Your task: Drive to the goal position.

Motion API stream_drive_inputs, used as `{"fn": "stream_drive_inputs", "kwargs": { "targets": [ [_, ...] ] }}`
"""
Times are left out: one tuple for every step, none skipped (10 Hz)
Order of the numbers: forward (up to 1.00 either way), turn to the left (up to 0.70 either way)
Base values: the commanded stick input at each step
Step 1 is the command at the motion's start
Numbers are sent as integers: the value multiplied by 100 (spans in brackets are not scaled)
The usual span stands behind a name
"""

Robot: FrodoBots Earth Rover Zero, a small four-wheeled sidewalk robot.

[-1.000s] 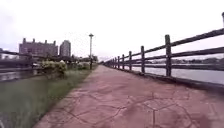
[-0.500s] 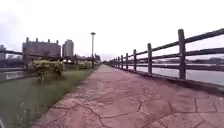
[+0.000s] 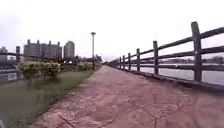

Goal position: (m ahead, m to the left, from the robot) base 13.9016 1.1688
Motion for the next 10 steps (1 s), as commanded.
{"fn": "stream_drive_inputs", "kwargs": {
  "targets": [
    [100,0],
    [100,0],
    [100,0],
    [100,0],
    [100,0],
    [100,0],
    [100,0],
    [100,0],
    [100,0],
    [100,0]
  ]
}}
